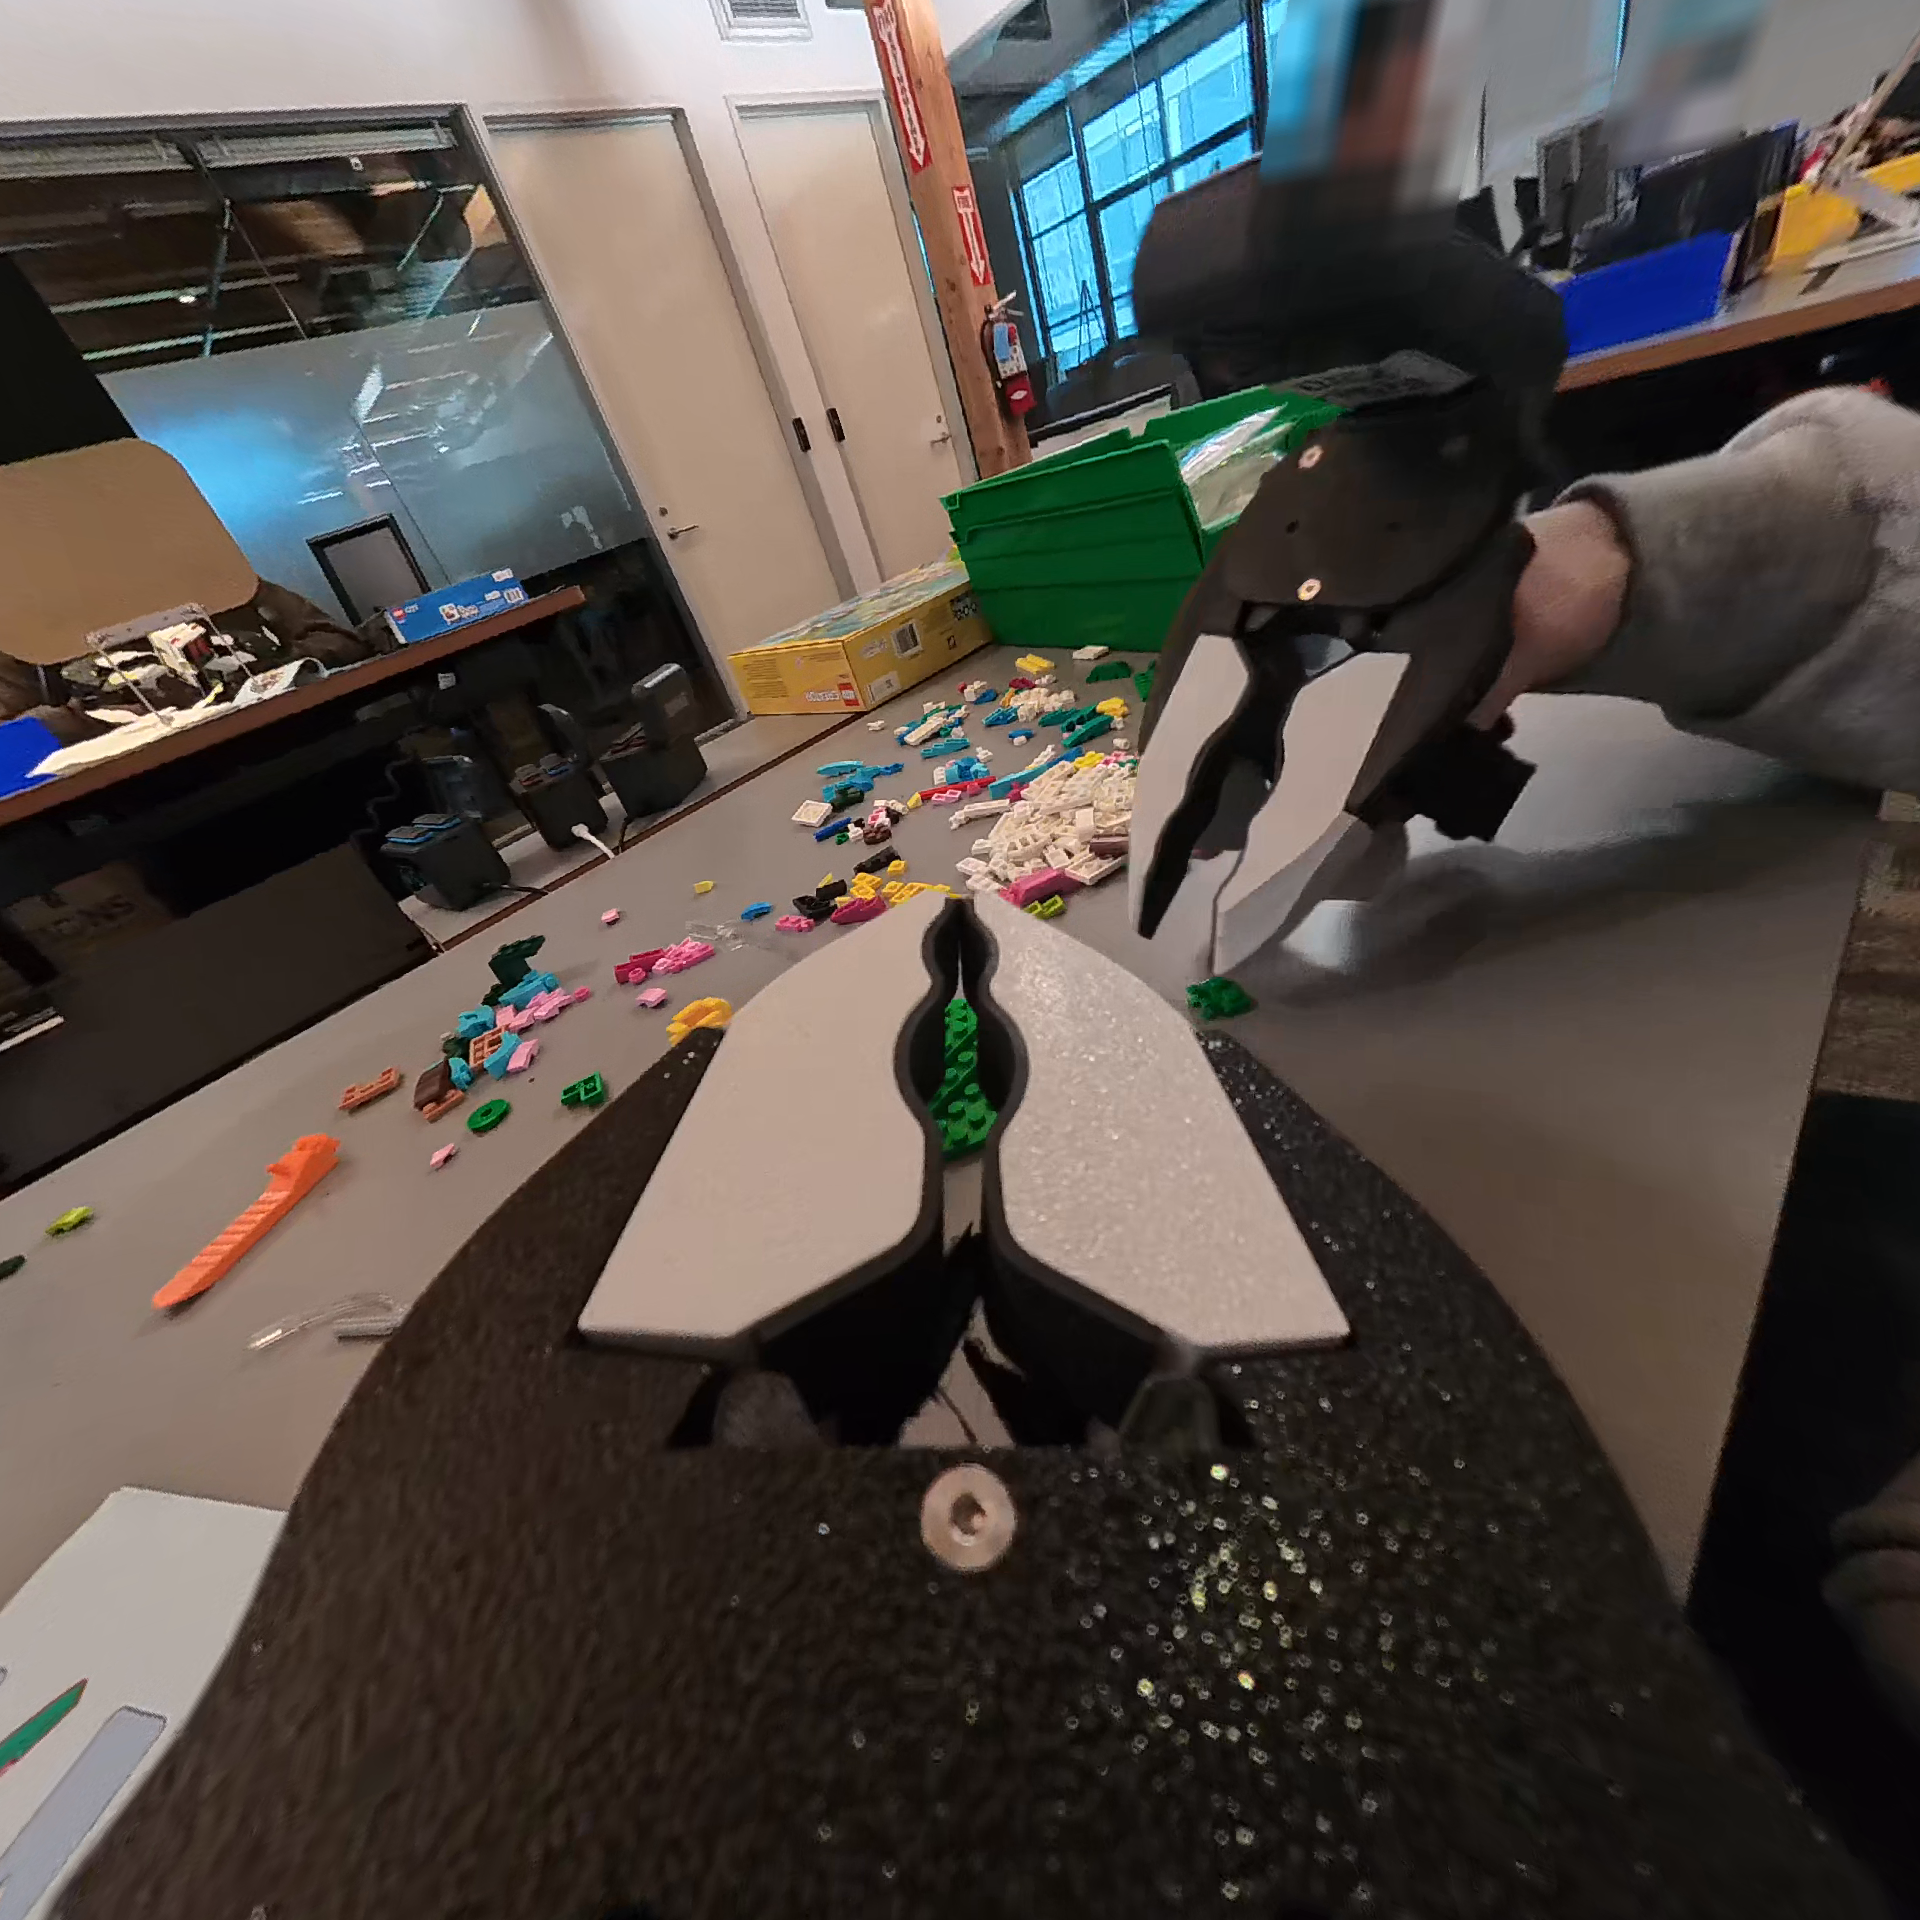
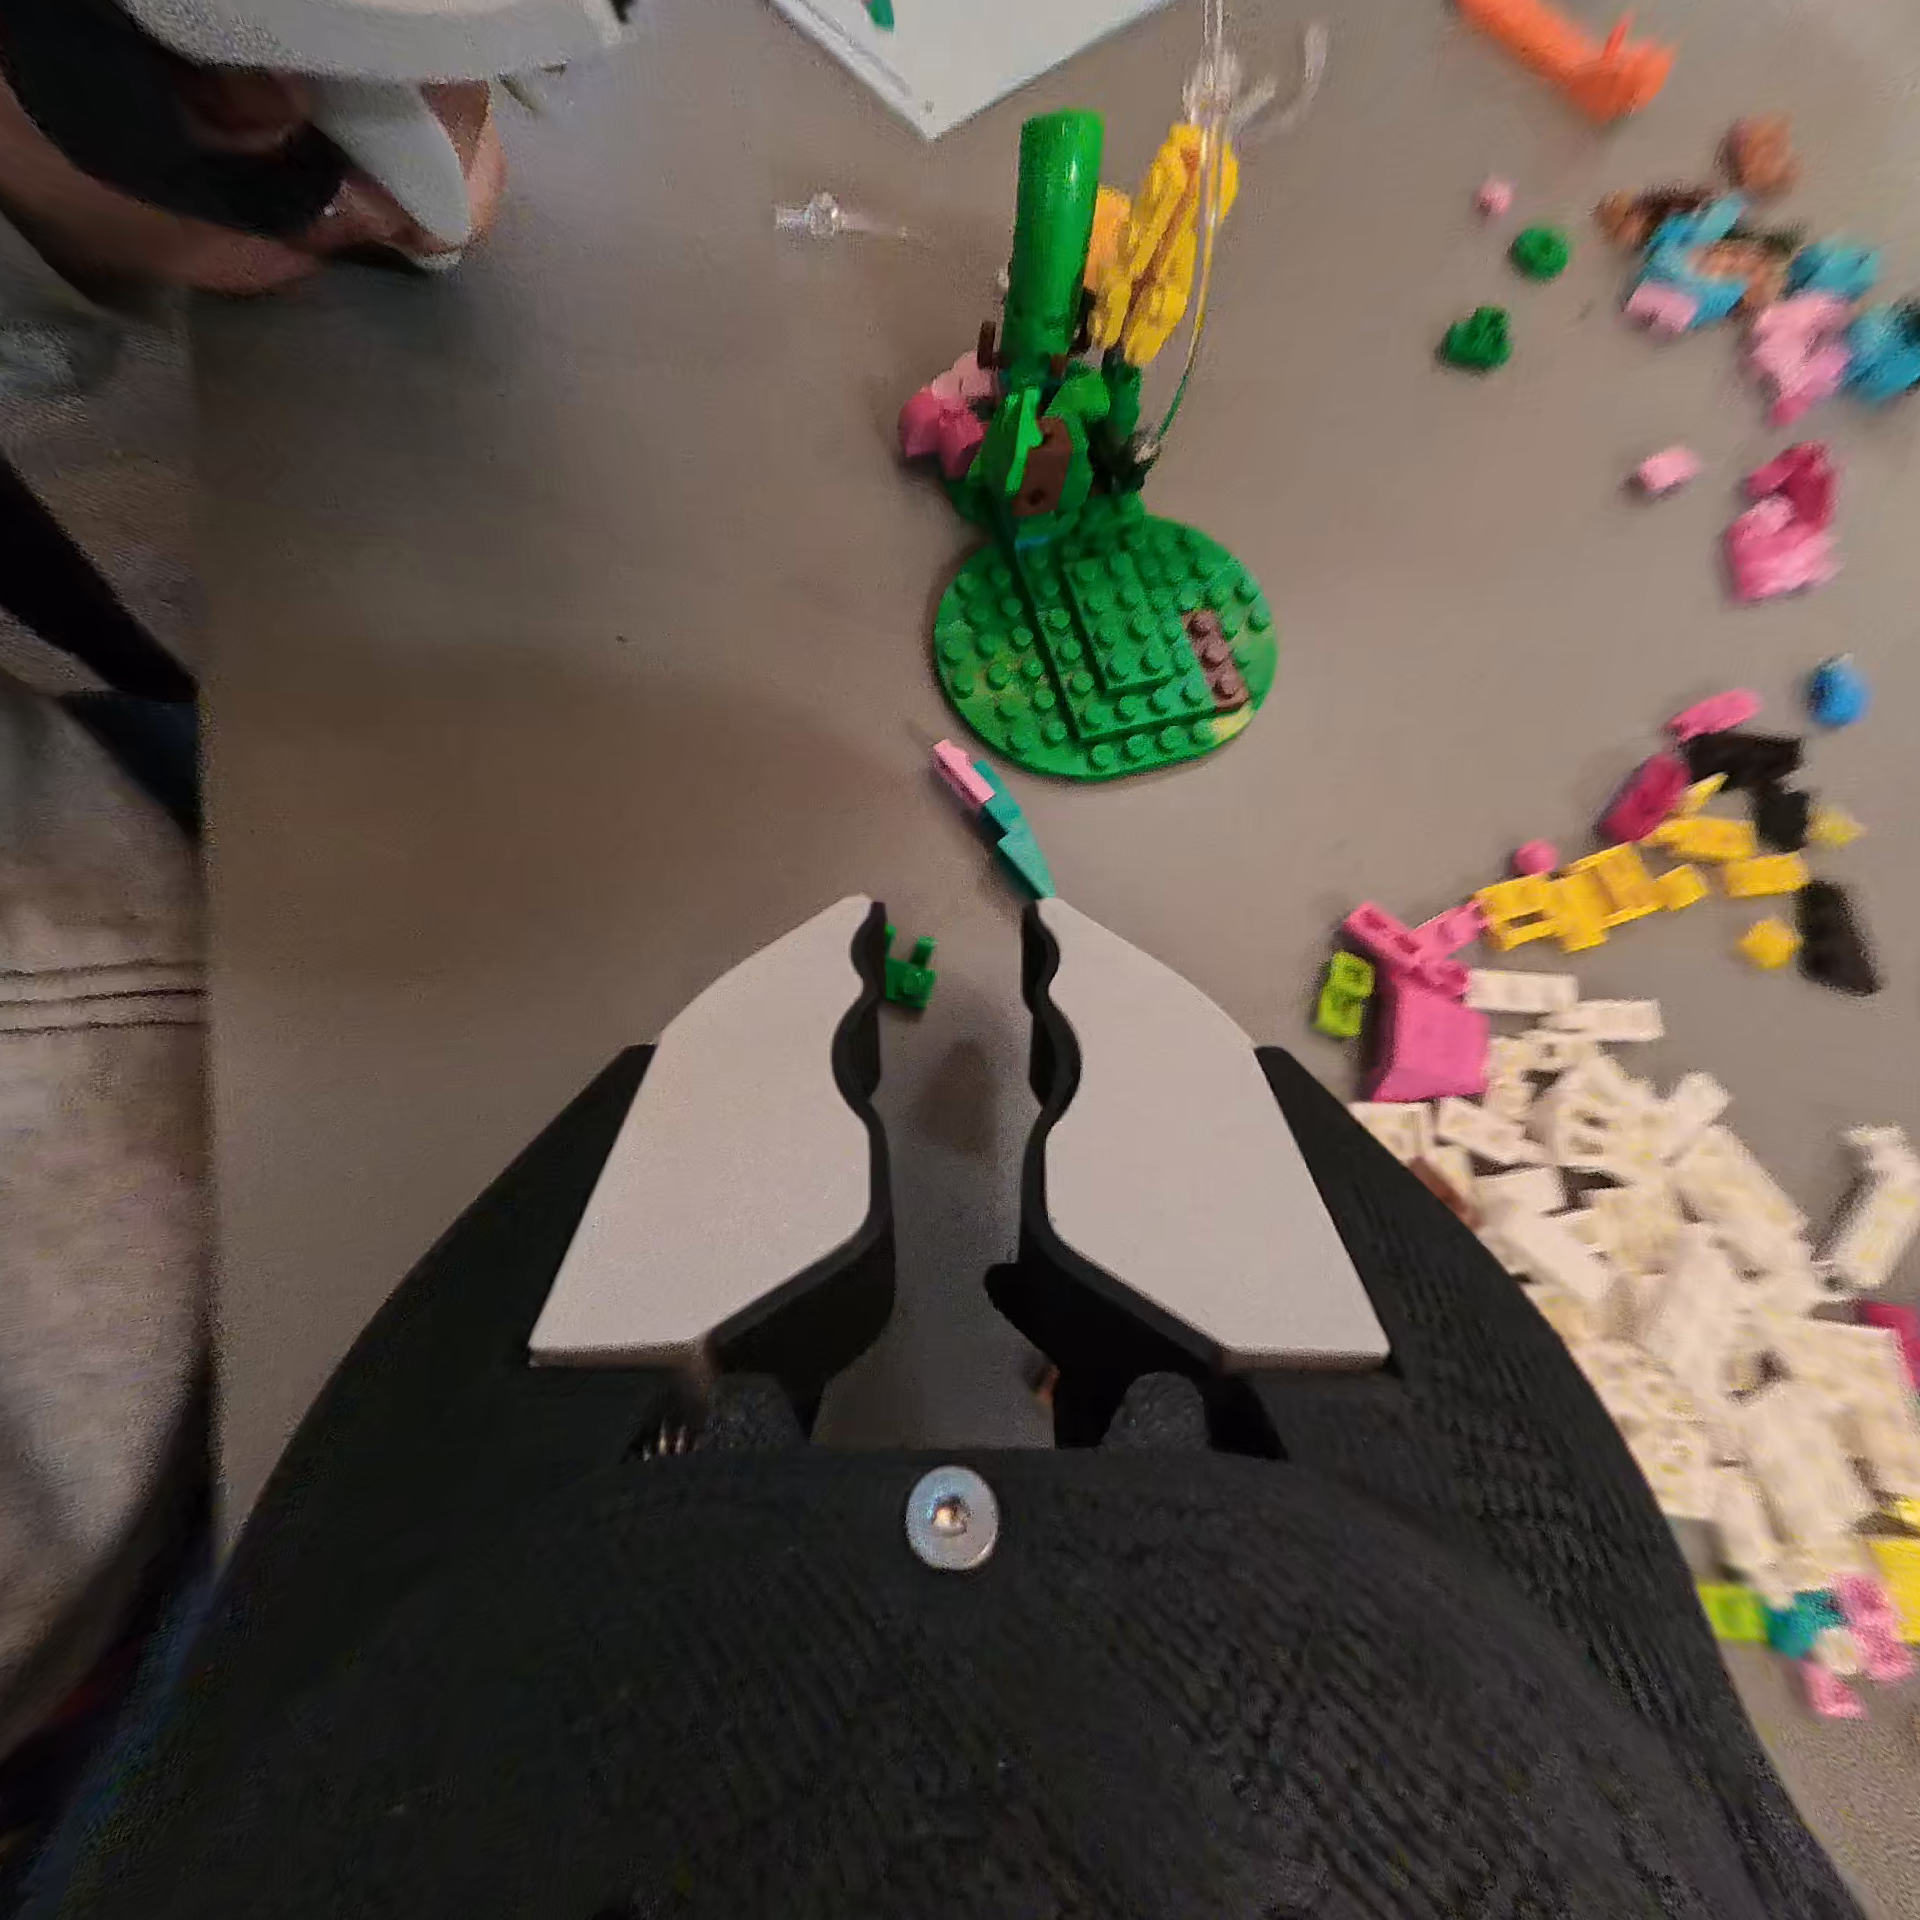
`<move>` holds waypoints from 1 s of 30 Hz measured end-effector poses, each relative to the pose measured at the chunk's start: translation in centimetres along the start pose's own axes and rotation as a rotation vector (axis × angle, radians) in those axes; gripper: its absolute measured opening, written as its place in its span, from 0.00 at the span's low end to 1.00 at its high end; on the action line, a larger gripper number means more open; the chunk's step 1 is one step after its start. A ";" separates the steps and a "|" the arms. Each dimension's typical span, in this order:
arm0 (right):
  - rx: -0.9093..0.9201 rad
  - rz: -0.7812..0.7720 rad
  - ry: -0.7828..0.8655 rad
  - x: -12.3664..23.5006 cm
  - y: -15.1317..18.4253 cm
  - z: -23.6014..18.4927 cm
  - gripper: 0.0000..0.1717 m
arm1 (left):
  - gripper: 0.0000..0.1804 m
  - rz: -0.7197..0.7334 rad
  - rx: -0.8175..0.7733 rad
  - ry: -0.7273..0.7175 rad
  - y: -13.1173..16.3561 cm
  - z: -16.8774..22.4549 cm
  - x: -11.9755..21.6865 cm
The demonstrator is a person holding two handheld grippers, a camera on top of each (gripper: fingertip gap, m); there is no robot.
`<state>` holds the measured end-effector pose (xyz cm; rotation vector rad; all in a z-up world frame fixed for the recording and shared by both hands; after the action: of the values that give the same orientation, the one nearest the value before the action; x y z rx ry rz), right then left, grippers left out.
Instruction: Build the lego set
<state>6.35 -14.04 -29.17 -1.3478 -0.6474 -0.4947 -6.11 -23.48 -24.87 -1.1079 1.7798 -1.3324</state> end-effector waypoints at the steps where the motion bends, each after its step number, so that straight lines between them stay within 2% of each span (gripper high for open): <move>1: -0.039 -0.031 -0.028 -0.1 0.2 -0.2 0.16 | 0.00 -0.002 -0.005 0.001 0.0 0.0 0.0; 8: -0.129 -0.202 -0.037 -0.5 1.1 -0.9 0.17 | 0.00 -0.002 -0.007 0.000 0.1 -0.1 -0.1; 14: -0.163 -0.193 -0.023 -0.7 1.0 -0.7 0.08 | 0.00 -0.013 -0.036 0.004 0.4 0.0 -0.3; 17: -0.145 -0.181 -0.045 -0.9 0.8 -0.8 0.08 | 0.00 0.008 -0.101 0.009 0.4 0.2 -0.5; 19: -0.151 -0.132 -0.096 -0.9 0.2 -1.1 0.08 | 0.05 0.037 -0.143 0.057 0.3 0.8 -0.7; 22: -0.148 -0.077 -0.212 -0.8 -1.1 -1.8 0.08 | 0.19 -0.027 -0.267 0.112 1.2 2.2 -1.4; 24: -0.119 -0.067 -0.255 -0.7 -2.0 -2.4 0.08 | 0.24 -0.133 -0.416 0.100 2.4 3.0 -2.1; 28: -0.075 -0.069 -0.321 -0.7 -3.5 -3.5 0.08 | 0.19 -0.204 -0.695 0.119 3.8 4.9 -2.7; 30: -0.054 -0.078 -0.341 -0.7 -4.0 -3.9 0.08 | 0.16 -0.187 -0.735 0.098 3.6 5.1 -2.7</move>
<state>3.72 -18.62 -27.09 -1.4768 -0.9751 -0.3486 -1.42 -22.71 -29.71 -1.6404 2.3722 -0.8359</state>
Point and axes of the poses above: each gripper's, where its closed fingertips meet, x back along the fingers, y out of its underside, z = x × y across the jaws, the point moved 5 cm from there along x, back along the fingers, and after that the axes turned 1 degree about x, right-handed, at the moved point
